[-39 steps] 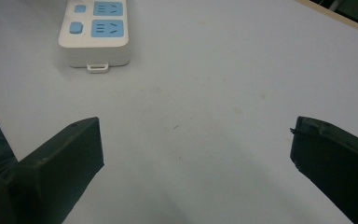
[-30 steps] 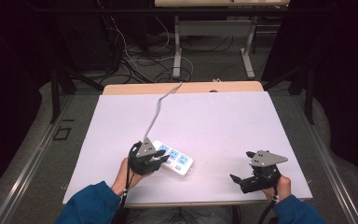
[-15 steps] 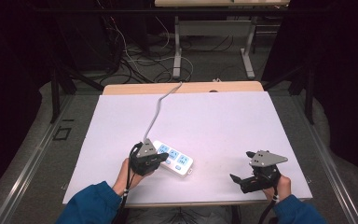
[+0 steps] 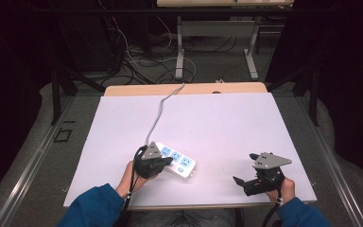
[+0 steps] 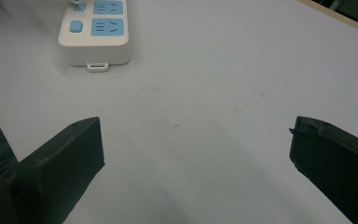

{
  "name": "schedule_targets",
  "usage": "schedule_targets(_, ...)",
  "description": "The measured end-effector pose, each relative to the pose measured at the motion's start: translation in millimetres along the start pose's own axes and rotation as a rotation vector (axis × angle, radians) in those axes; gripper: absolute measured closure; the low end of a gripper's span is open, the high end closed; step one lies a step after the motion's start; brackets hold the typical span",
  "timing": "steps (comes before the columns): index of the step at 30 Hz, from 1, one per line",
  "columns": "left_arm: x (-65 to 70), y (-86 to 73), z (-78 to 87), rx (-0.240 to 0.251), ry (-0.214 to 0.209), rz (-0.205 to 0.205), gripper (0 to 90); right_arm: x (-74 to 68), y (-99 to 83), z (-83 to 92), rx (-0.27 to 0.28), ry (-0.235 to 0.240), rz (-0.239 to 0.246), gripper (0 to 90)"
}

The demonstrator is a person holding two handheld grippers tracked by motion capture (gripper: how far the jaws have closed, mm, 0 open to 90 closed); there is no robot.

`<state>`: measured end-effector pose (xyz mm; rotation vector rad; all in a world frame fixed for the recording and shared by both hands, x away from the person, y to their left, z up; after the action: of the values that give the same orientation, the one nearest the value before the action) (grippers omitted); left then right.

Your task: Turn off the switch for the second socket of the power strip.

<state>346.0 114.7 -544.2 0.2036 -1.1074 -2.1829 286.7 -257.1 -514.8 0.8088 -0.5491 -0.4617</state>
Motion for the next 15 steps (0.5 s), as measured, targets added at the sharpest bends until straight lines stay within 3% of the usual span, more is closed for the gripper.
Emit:
schedule_targets(4, -1.3, -1.6, -1.9, -0.028, -0.001, -0.009, 89.9, -0.3, -0.1, 0.2, 0.000, 0.000, -0.005, 2.4)
schedule_targets(15, -1.9, -3.2, -2.3, -0.018, -0.008, -0.007, 90.0, -0.5, 0.6, 1.2, -0.007, 0.002, 0.007, 2.5)
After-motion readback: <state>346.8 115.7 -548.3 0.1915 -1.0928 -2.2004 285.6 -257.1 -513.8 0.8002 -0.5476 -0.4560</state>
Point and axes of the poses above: each handheld gripper's, and its own axes: z roughly backward along the jaws, y roughly out of its top, x roughly to its right, the point moved 1 cm from there along -z, roughly forward along the jaws, and after that the axes turned 11 degrees about z, right-handed, at the moved point
